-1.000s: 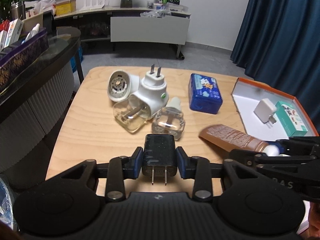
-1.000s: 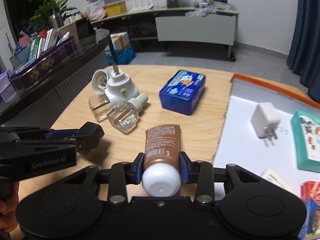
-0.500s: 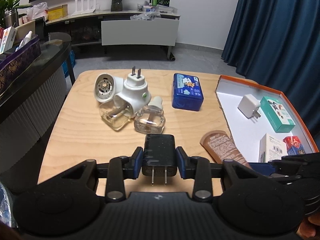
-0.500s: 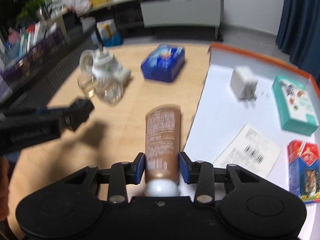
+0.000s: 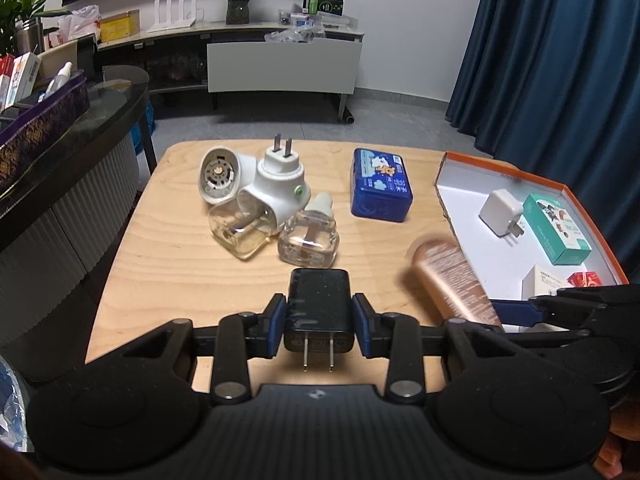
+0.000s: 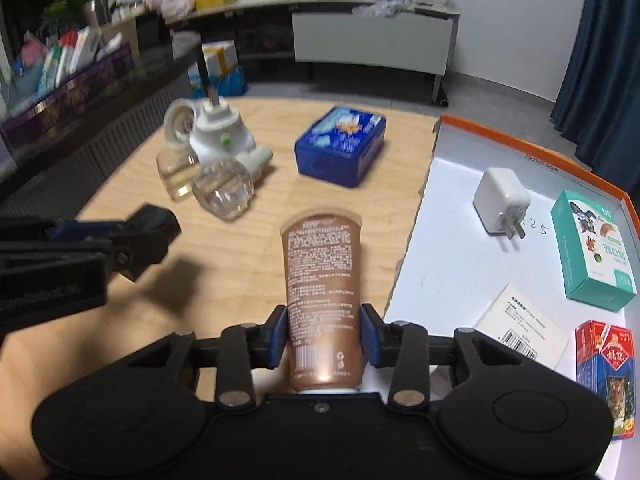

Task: Organize rigid objects

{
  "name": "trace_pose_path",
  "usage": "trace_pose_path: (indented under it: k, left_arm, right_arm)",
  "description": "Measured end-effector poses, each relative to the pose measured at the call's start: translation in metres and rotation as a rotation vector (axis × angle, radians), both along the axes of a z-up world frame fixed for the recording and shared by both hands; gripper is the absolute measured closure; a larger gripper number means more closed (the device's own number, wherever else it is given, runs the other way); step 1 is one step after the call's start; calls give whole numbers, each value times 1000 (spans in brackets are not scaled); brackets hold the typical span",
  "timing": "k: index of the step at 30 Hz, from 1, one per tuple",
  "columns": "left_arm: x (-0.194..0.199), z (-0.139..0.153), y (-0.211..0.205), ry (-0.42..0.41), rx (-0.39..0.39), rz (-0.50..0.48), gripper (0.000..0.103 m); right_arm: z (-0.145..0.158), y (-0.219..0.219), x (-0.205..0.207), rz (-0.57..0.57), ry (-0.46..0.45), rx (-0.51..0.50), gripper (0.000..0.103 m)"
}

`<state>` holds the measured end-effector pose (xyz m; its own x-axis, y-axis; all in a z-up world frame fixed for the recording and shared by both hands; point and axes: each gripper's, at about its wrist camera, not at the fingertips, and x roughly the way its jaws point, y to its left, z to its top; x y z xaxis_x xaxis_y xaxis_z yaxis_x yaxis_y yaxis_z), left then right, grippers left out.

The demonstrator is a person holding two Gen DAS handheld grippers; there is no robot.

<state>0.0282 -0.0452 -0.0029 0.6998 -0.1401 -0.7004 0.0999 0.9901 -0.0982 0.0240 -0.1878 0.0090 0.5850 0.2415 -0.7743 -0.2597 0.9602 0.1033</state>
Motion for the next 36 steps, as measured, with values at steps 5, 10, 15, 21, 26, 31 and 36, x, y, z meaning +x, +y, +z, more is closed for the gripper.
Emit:
trace_pose_path:
  k: [5,10,15,21,26,31,36]
  left_arm:
    - [-1,10,-11,-25,-6,-23,67]
    - [0,19,-32,-47,-26,-67,67]
    - [-1,29,-63,-68,-35,-132,67]
    - [-1,38,-106,-90,-39,-219,67]
    - [1,44,-136,-106,-35,-257,67]
    - [7,48,-150,-114,-37,-266,67]
    - [7,47,-158,-119,-20,-265,67]
  right_arm:
    - [22,-21,-7,-57,-65,26,57]
    - [47,-54,-15,-127,-123,55,57]
    - [68,-93,-25,-213,-169,52,57]
    - [76,-140,-39,-312,-175,35,57]
    - [75,-161,-46,-356,-168,32,57]
    - [71,-171,-49,-372,-162,44,57]
    - [66,-172,-48,-372,-152,60,57]
